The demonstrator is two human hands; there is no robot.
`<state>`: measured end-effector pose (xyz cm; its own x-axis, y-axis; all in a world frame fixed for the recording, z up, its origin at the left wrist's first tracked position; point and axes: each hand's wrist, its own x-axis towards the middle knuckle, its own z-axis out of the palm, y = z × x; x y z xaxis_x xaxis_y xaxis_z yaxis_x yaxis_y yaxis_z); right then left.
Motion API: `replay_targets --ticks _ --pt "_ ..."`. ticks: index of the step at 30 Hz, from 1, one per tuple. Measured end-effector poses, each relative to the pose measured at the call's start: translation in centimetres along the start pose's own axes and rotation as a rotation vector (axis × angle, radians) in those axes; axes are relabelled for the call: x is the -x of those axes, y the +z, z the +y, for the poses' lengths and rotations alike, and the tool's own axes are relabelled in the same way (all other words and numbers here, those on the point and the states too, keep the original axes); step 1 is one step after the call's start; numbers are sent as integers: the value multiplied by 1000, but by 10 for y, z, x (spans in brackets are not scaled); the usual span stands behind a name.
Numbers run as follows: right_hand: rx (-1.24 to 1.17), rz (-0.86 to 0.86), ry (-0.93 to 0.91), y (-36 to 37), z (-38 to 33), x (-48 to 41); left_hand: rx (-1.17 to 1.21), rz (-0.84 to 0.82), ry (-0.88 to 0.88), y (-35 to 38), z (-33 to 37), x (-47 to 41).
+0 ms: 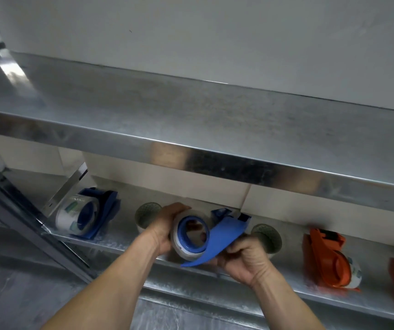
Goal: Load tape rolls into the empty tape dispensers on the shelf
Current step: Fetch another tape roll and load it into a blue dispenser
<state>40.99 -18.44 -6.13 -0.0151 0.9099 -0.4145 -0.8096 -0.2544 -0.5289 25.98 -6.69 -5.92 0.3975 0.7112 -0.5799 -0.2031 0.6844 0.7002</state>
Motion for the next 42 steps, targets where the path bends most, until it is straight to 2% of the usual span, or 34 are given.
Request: replay_targets --ticks 3,5,8,13,16,24,42 --pt "346 33 -71 2 3 -4 -210 8 -55 0 7 -7" --pt "622 53 -161 4 9 -8 -406 96 -15 4 9 -12" --pt "799 74 -233 2 16 -6 -576 145 65 14 12 -16" --pt "838 117 -276 2 19 -3 -586 182 80 22 8 -16" --pt "846 152 -273 -2 16 -7 -536 156 44 21 5 -19" --pt "862 143 -251 -7 14 -7 -599 111 32 28 6 -22" --pt "889 128 -234 -3 9 -6 -421 158 -6 31 2 -21"
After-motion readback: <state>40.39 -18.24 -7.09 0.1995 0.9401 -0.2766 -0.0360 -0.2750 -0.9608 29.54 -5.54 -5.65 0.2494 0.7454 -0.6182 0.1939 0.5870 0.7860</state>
